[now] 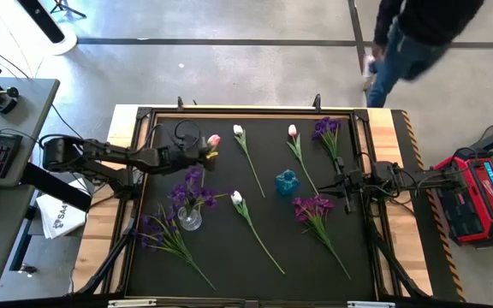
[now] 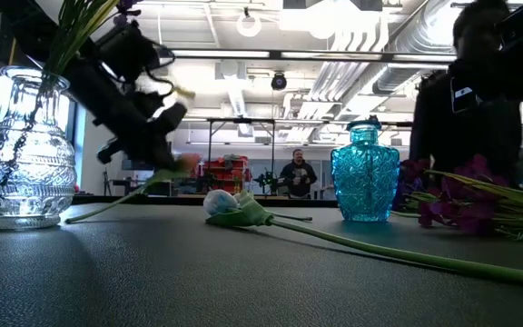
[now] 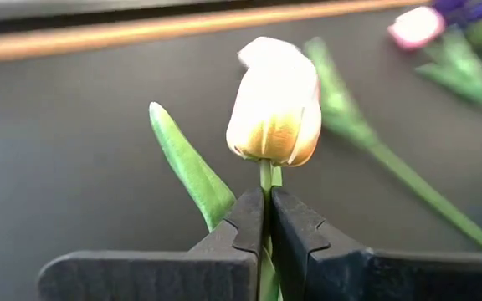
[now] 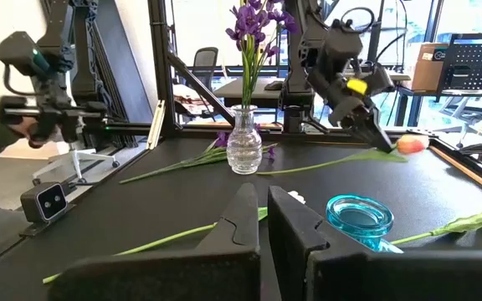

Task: Sort flowers into vase by color
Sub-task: Put the left pink flower into the blue vase

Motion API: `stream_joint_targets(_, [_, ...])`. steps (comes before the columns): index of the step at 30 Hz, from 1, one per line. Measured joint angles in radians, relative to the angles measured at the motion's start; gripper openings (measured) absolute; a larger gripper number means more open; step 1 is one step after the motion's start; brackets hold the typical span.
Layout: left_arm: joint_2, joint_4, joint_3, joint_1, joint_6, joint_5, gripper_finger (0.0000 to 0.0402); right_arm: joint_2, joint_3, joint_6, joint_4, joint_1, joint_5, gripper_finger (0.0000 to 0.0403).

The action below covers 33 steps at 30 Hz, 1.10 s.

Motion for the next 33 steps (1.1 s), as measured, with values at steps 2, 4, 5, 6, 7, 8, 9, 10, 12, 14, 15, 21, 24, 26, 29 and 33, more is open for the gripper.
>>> stream_joint_targets(2, [0.0,0.075,0.0,-0.017,0.055,0.0,0.0004,0.0,0.0,0.0,0.0,0.0,0.0,0.0])
stream_joint_targets(4, [0.0,0.156,0.0,-0.032,0.115,0.0,0.0004,0.0,0.0,0.0,0.0,0.0,0.0,0.0])
stream_joint_targets(5, [-0.002,0.196,0.0,-0.038,0.147,0.0,0.0004,0.0,0.0,0.0,0.0,0.0,0.0,0.0])
stream_joint_targets(6, [-0.007,0.234,0.0,-0.041,0.178,0.0,0.0003,0.0,0.0,-0.003,0.0,0.0,0.0,0.0])
stream_joint_targets(7, [-0.013,0.272,0.0,-0.044,0.208,0.0,0.0003,0.0,0.0,-0.023,0.0,0.0,0.0,0.0])
stream_joint_targets(8, [-0.02,0.307,0.0,-0.045,0.233,0.0,0.0003,0.0,0.0,-0.057,0.0,0.0,0.001,0.0])
stream_joint_targets(9, [-0.03,0.338,0.0,-0.043,0.253,0.002,0.0003,0.0,0.0,-0.095,0.0,0.0,0.002,0.0])
stream_joint_targets(10, [-0.043,0.365,0.0,-0.042,0.27,0.004,0.0003,0.0,0.0,-0.133,0.0,0.0,0.002,0.0])
stream_joint_targets(12, [-0.072,0.422,0.0,-0.04,0.309,0.006,0.0003,0.0,0.0,-0.175,0.001,0.0,0.002,0.0])
stream_joint_targets(14, [-0.107,0.47,0.001,-0.04,0.359,0.02,0.0003,0.0,0.0,-0.181,0.009,0.0,0.002,0.0])
stream_joint_targets(15, [-0.126,0.488,0.001,-0.04,0.385,0.033,0.0003,0.0,0.0,-0.18,0.012,0.0,0.002,0.0])
stream_joint_targets(21, [-0.232,0.524,0.035,-0.04,0.505,0.1,0.0003,0.0,0.0,-0.017,0.183,0.0,0.006,0.0])
stream_joint_targets(24, [-0.249,0.508,0.089,-0.044,0.564,0.129,0.0003,0.001,0.0,0.079,0.319,0.0,0.056,0.0])
stream_joint_targets(26, [-0.248,0.483,0.139,-0.043,0.595,0.158,0.0003,0.001,0.0,0.042,0.381,0.0,0.119,0.0])
stream_joint_targets(29, [-0.227,0.426,0.226,-0.044,0.63,0.167,0.0003,0.008,0.0,-0.025,0.43,0.0,0.152,0.0])
stream_joint_targets(33, [-0.168,0.354,0.345,-0.045,0.696,0.17,0.0003,0.056,0.0,-0.042,0.487,0.0,0.161,0.0001])
